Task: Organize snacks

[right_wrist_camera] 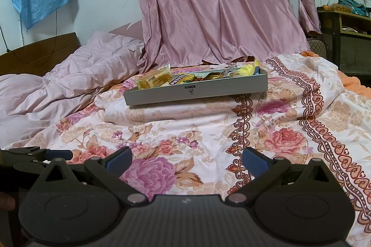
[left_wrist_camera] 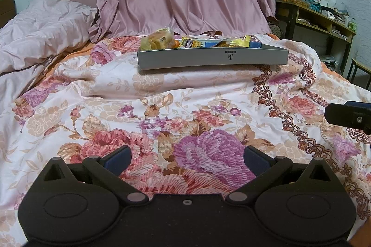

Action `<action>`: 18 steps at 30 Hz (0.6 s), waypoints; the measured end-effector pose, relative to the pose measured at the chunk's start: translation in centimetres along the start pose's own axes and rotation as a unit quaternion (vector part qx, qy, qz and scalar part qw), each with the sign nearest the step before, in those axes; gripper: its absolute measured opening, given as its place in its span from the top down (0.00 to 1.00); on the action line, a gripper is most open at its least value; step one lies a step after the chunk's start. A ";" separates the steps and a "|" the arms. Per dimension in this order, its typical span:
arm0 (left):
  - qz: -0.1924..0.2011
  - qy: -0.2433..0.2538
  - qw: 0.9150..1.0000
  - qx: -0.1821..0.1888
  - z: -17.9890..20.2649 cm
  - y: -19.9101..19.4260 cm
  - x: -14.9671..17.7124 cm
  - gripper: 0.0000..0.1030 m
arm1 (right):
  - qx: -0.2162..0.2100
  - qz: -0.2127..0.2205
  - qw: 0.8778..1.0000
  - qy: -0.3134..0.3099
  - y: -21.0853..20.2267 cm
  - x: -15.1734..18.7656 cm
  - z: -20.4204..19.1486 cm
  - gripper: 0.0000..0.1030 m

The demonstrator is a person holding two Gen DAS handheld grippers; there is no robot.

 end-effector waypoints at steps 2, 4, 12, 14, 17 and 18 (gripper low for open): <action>0.000 0.000 1.000 0.000 0.0 0.0 0.0 0.00 | 0.000 0.000 1.000 0.000 0.0 0.0 0.0 0.00; 0.000 0.000 1.000 0.000 0.0 0.0 0.0 0.00 | 0.000 0.000 1.000 0.000 0.0 0.0 0.0 0.00; 0.000 0.000 1.000 0.000 0.0 0.0 0.0 0.00 | -0.001 0.000 1.000 0.000 0.0 0.0 0.0 0.00; 0.000 -0.001 1.000 0.001 0.0 0.0 0.0 0.00 | -0.001 0.000 1.000 0.000 0.0 0.0 0.0 0.00; 0.000 0.000 1.000 0.001 0.1 0.0 0.0 0.00 | 0.000 -0.001 1.000 0.001 0.0 0.2 0.1 0.00; -0.001 0.001 1.000 0.001 0.2 0.0 0.0 0.00 | 0.000 -0.001 1.000 0.001 0.0 0.3 0.1 0.00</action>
Point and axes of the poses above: each gripper's, at about its wrist camera, not at the fingertips, and y roughly the way its jaws point, z to its right, x to its underside, the point moved 10 cm from there along y, roughly the way its jaws point, and after that the axes turned 5 degrees about x, right-handed, at the moved point
